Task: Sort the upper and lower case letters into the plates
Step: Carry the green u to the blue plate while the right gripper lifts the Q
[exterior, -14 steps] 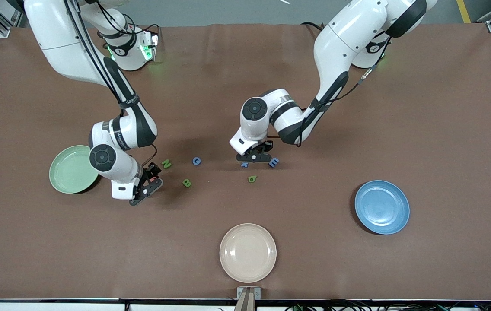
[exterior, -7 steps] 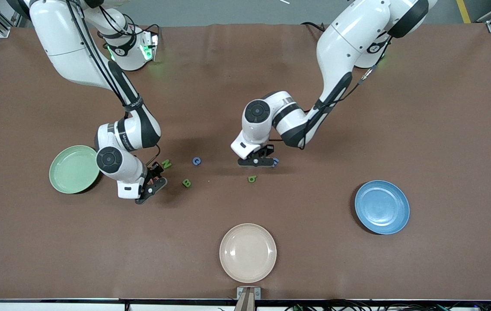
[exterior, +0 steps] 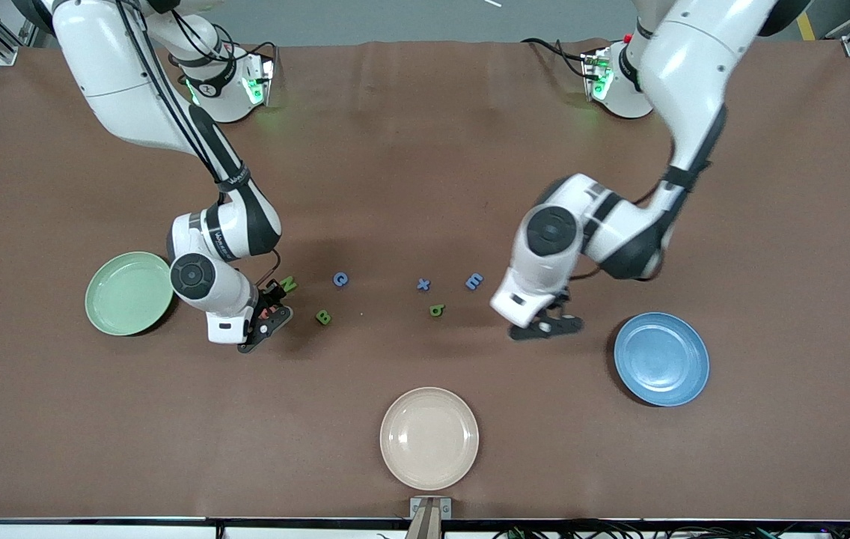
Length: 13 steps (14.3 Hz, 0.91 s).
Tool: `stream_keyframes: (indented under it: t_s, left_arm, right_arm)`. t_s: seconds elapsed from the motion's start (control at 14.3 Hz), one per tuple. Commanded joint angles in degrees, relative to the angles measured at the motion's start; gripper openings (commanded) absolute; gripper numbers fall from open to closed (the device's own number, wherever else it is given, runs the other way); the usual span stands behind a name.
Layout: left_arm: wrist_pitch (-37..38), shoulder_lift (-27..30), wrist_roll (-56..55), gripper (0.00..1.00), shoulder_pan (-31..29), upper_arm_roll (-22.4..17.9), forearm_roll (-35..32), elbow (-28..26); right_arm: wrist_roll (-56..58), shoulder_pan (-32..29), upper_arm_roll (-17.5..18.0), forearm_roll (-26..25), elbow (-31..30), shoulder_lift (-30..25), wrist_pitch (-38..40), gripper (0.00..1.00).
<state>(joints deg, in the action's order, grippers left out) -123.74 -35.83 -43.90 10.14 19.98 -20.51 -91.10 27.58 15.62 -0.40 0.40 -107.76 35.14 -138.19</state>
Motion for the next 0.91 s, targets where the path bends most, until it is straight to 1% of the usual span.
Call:
stream_keyframes:
  t_s: [0.0,0.21,0.42,0.56,0.63,0.7,0.77,0.84]
  left_arm:
    - [-0.1,0.6,6.9,0.00,-6.7,0.6,-1.6,-2.1]
    - [-0.5,-0.5,14.0,0.00,-13.2,0.6,-4.9,-2.1]
    - [-1.3,-2.5,18.6,0.00,-16.7,0.7,-5.1,-1.5]
    - [-3.7,-3.9,20.2,0.01,-19.3,0.6,-5.1,-1.4]
    - [-4.4,-4.4,20.8,0.04,-20.1,0.6,-5.1,-1.5]
    - [-4.4,-4.6,21.0,0.23,-20.2,0.6,-5.0,-1.4]
    - [-4.4,-4.5,21.1,0.71,-20.6,0.5,-5.0,-1.5]
    - [-4.4,-4.2,21.0,1.00,-20.8,0.6,-4.7,-1.4]
  right_arm:
    - [1.2,-0.5,0.8,1.1,-0.8,-0.2,-0.8,0.58]
    - [1.2,-0.5,0.8,1.1,-0.8,-0.2,-0.8,0.40]
    - [1.2,-0.5,0.8,1.1,-0.8,-0.2,-0.8,0.28]
    - [1.2,-0.6,0.8,1.2,-0.8,-0.3,-0.3,0.18]
    - [1.1,-0.8,0.8,1.2,-0.8,-0.8,0.0,0.16]
    - [1.1,-1.3,0.7,1.2,-0.7,-1.4,1.3,0.16]
    - [1.2,-2.2,0.7,1.1,-0.5,-3.2,3.6,0.16]
    - [1.5,-3.8,0.7,1.1,-0.4,-5.7,6.7,0.16]
